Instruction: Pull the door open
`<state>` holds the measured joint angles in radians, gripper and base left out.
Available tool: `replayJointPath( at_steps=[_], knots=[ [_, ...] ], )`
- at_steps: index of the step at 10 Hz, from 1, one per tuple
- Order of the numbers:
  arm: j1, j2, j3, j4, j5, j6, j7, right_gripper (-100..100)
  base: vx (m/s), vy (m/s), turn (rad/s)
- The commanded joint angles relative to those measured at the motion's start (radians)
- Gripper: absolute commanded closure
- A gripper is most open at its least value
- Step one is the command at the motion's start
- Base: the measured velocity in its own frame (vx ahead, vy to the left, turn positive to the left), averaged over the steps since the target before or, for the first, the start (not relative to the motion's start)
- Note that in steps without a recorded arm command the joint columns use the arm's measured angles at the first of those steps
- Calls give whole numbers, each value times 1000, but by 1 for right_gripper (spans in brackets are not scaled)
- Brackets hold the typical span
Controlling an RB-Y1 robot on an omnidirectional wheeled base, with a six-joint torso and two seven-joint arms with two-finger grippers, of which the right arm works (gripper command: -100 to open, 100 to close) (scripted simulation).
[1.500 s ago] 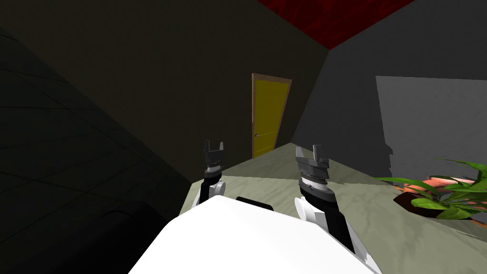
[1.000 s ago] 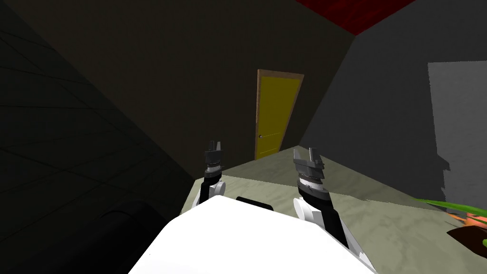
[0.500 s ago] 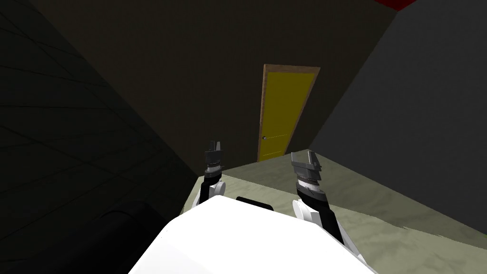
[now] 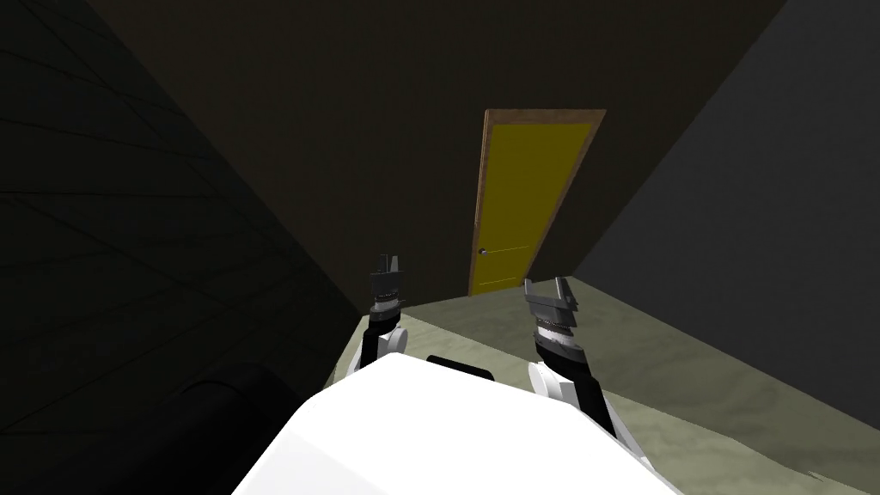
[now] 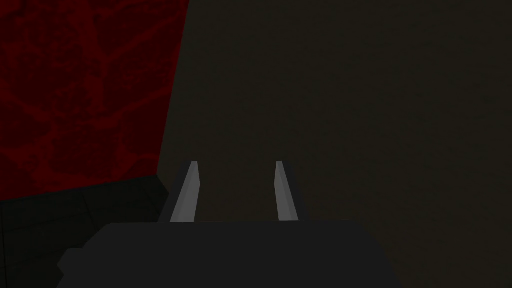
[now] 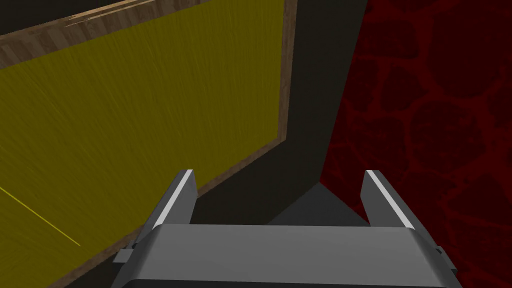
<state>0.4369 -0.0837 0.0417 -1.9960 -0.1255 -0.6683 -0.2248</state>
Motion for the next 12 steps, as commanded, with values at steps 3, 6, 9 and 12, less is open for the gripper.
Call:
replayJointPath(
  at_steps=[3,6,9,12],
  knots=[
    [3,-5,3,49,-33,-13,-64,-100,84,-59,146],
    [-1,-10,3,97,-62,-24,-120,-100,76,-65,162],
    [-4,-14,4,146,-93,-35,-178,-100,79,-69,168],
    [-7,-18,4,198,-125,-47,-237,-100,77,-76,175]
  ],
)
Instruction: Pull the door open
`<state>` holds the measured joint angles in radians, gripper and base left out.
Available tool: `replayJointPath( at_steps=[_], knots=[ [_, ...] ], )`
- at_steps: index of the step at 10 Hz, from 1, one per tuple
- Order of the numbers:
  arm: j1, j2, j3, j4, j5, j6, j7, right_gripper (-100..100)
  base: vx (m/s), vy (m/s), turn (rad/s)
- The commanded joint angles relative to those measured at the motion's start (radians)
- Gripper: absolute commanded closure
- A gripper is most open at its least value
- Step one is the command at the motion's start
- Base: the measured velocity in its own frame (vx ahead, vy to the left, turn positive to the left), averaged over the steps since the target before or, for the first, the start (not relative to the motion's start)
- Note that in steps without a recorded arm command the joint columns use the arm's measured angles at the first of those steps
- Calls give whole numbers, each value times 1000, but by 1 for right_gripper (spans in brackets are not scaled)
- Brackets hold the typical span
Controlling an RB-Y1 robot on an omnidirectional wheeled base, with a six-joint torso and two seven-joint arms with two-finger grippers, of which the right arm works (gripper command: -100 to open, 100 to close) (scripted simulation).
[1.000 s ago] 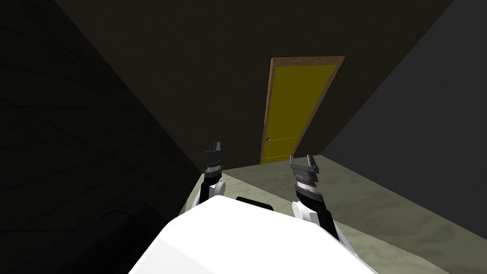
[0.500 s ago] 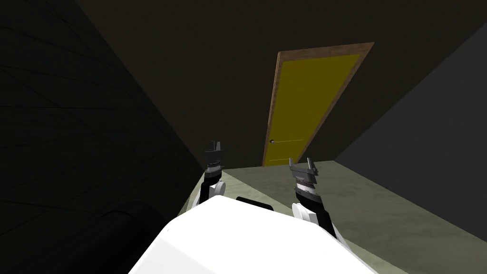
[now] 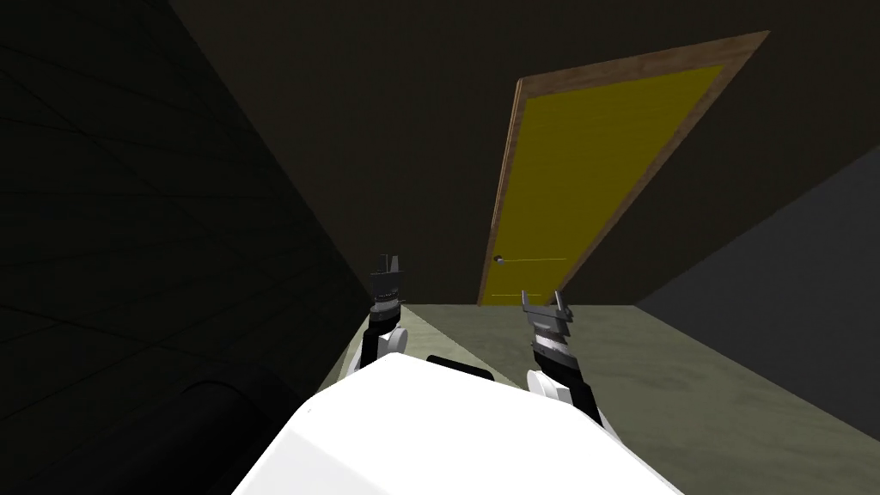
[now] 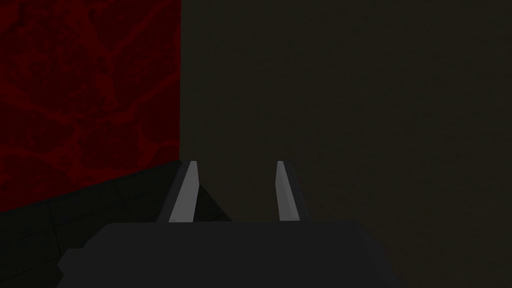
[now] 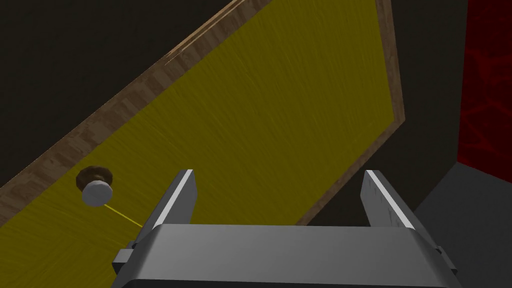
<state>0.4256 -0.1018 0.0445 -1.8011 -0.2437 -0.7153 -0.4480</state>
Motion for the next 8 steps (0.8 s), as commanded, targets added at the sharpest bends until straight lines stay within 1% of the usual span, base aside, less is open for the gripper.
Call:
replayJointPath(
  at_steps=[1,8],
  knots=[
    [3,-1,1,20,-17,-3,-34,-100,79,-79,179],
    [-5,-8,2,142,-93,-31,-176,-100,66,-82,176]
  ],
)
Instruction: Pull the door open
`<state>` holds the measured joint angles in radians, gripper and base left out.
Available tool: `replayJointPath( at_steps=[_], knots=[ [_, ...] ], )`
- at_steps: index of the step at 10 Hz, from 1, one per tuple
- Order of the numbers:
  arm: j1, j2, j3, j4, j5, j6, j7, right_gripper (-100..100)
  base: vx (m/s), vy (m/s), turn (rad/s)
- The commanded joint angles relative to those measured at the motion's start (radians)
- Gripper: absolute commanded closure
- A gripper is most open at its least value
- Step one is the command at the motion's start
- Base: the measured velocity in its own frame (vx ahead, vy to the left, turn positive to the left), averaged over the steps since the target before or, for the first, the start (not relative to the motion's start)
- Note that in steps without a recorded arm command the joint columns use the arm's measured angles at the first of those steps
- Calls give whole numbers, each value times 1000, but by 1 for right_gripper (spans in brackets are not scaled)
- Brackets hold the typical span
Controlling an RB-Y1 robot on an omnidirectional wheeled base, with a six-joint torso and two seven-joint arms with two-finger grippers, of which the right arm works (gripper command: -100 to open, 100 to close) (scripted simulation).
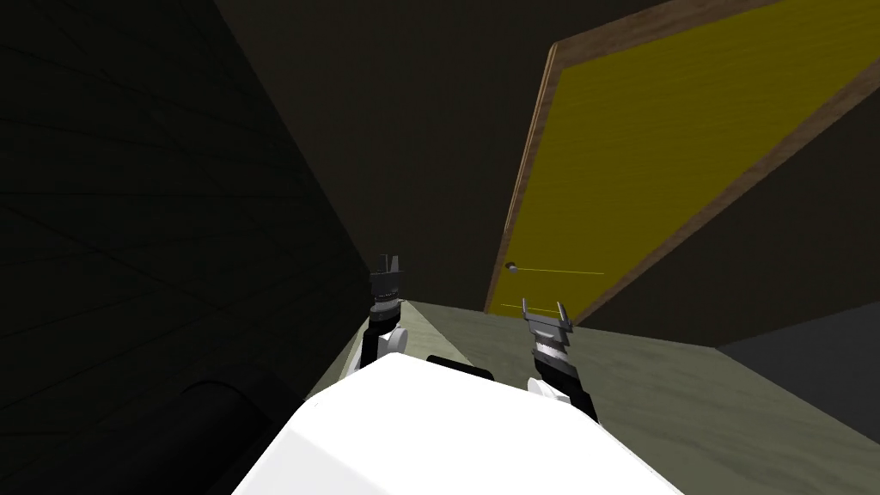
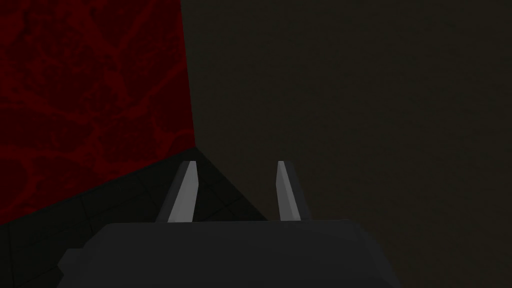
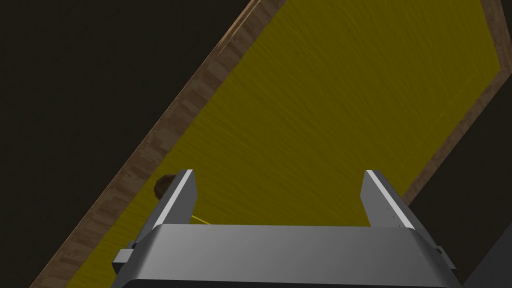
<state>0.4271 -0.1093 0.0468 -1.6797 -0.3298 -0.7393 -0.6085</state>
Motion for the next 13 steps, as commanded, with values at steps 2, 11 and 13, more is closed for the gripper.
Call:
replayJointPath(
  at_steps=[2,11,13],
  knots=[
    [-9,-2,0,56,-28,-15,-57,-100,61,-98,167],
    [-19,-8,1,209,-123,-49,-235,-100,50,-93,171],
    [-21,-9,1,241,-143,-57,-272,-100,43,-101,171]
  ],
)
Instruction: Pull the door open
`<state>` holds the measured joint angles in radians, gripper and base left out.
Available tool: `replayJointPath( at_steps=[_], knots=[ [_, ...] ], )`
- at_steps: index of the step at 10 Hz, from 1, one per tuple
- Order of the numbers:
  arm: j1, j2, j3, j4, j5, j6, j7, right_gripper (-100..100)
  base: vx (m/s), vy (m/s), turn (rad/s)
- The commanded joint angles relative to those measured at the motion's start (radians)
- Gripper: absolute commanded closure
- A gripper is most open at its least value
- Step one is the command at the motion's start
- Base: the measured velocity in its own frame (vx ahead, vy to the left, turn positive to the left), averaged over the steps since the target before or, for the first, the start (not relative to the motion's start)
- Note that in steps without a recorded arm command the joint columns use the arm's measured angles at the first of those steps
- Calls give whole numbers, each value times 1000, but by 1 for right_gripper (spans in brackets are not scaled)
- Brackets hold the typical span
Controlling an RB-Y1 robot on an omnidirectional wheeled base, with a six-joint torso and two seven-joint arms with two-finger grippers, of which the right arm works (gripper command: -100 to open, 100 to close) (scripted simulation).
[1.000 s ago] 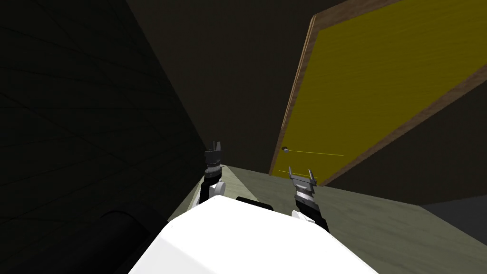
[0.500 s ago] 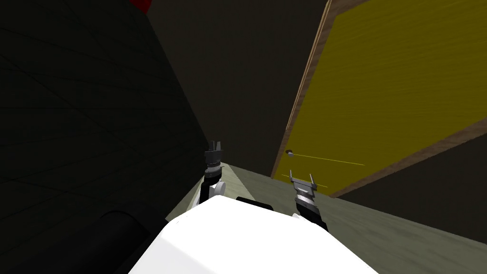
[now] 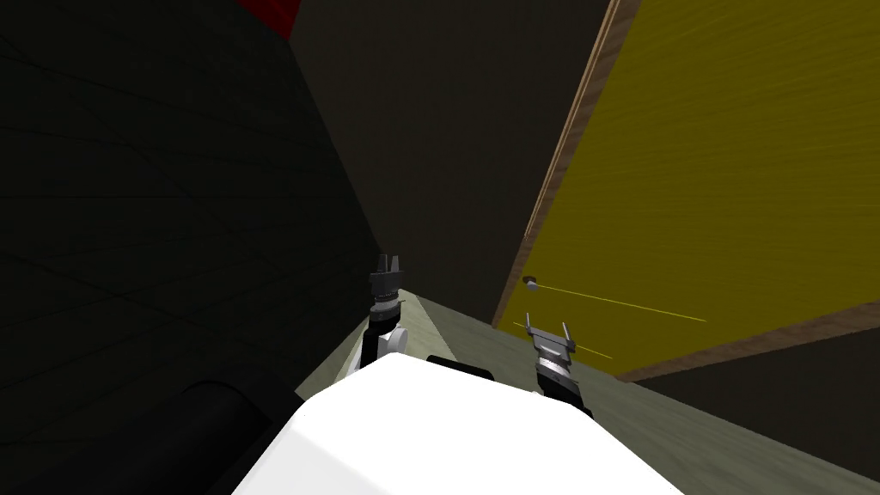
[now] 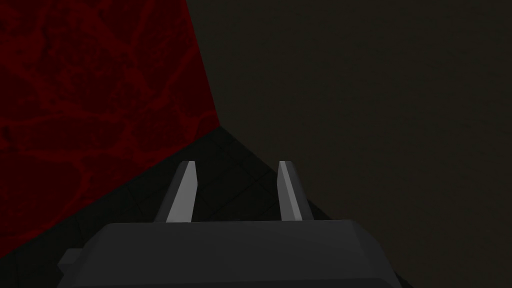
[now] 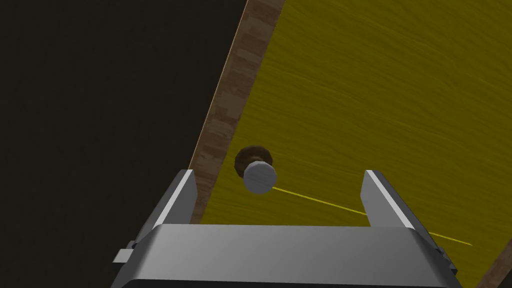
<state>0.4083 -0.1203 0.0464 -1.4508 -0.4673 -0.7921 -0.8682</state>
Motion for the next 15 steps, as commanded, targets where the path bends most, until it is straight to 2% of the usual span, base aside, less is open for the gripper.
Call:
replayJointPath(
  at_steps=[1,8,13,15],
  knots=[
    [-3,2,1,28,-16,-7,-31,-100,50,-86,156],
    [-10,0,2,132,-80,-31,-152,-100,36,-97,146],
    [-16,-1,2,227,-138,-52,-262,-100,40,-126,188],
    [-18,-1,2,246,-151,-56,-285,-100,14,-94,116]
  ],
)
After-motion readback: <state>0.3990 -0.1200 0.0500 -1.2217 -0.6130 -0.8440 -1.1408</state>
